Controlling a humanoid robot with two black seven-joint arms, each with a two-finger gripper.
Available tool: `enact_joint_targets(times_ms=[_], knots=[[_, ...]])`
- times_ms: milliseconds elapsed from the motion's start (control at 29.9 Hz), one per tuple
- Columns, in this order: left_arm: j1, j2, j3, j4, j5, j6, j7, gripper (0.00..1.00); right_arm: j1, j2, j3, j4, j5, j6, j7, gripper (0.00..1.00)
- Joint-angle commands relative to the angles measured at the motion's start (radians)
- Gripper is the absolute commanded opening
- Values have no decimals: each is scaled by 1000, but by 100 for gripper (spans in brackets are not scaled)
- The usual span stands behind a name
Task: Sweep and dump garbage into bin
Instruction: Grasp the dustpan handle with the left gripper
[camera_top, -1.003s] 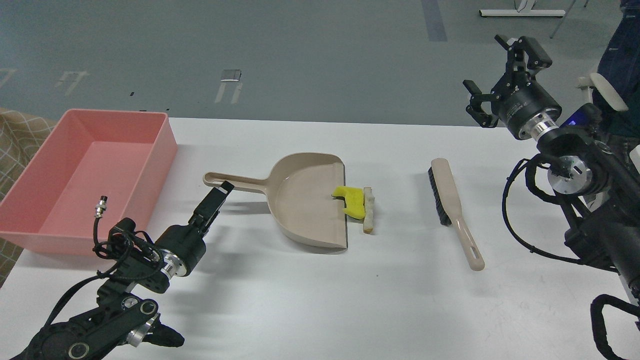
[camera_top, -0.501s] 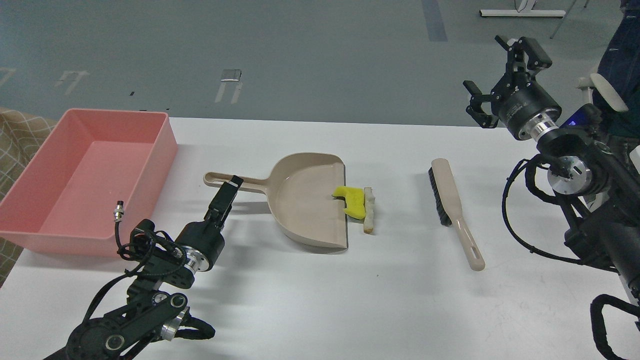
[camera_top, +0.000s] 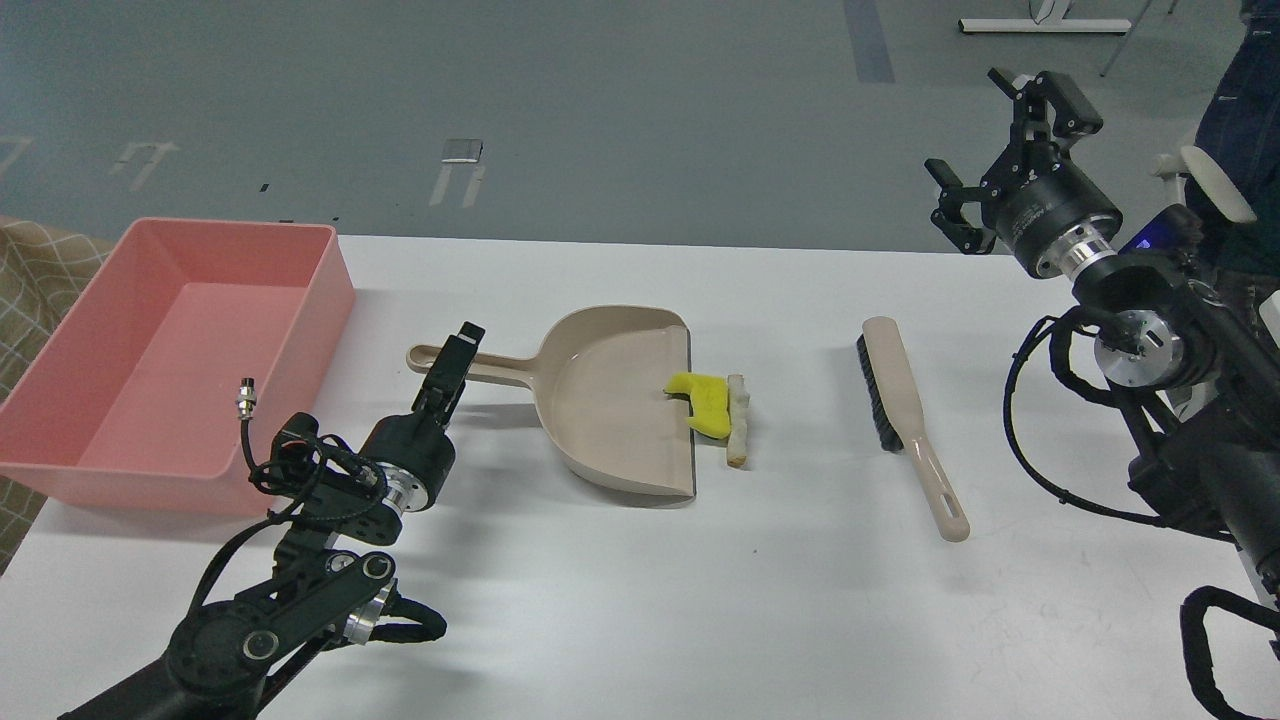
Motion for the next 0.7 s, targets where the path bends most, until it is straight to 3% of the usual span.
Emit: enact_joint_targets(times_ms=[0, 401, 669], knots=[[-6, -4, -2, 13, -1, 2, 0, 88, 1, -1, 0, 0, -1, 0, 0, 100], [-22, -24, -2, 49, -13, -8, 0, 74, 1, 1, 0, 0, 0, -1, 0, 100], [-35, -36, 0, 68, -13, 5, 6, 52, 5, -2, 2, 4, 0, -1, 0, 100]])
